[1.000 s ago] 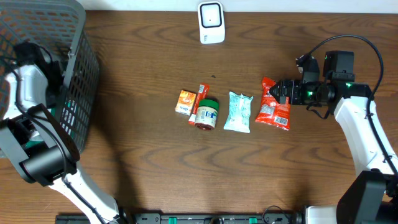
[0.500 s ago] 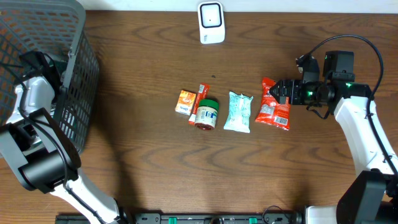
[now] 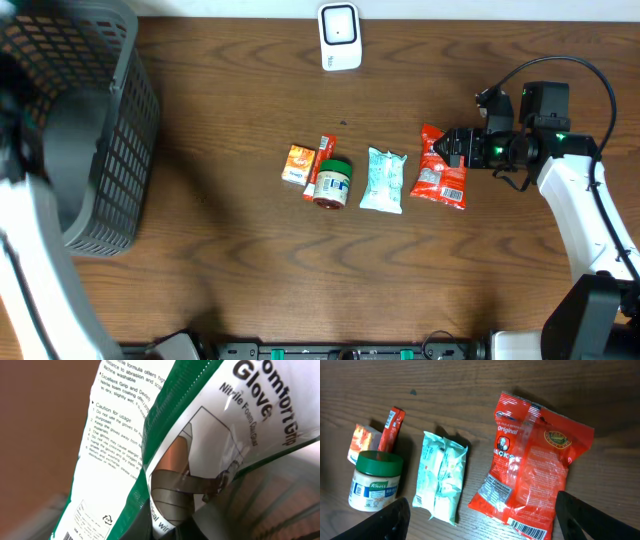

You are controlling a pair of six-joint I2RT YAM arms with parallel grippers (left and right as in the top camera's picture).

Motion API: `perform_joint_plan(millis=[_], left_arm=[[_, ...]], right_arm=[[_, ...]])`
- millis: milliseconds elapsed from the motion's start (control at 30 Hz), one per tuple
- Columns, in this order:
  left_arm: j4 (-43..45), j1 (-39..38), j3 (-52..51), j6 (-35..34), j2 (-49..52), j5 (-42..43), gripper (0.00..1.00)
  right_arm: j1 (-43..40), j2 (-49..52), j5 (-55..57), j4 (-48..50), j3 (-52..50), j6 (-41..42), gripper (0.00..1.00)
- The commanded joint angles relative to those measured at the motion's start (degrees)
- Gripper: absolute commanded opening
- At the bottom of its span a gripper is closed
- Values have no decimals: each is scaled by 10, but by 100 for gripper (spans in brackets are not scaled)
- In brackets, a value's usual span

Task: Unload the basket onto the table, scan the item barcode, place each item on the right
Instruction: 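Lift the glove package out with the left gripper and lay it left of the box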

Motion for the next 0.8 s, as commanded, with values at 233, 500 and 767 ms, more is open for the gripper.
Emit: perform_joint_plan(millis=[233, 500, 767], left_arm=[[-115, -148, 1, -107, -216, -17, 7], [-305, -364, -4, -235, -186, -17, 7], [-341, -472, -34, -300, 21, -18, 7]], right_arm=[[4, 5, 1, -1, -4, -1, 87], [4, 5, 1, -5, -4, 0, 88], [4, 5, 1, -8, -5, 0, 88]])
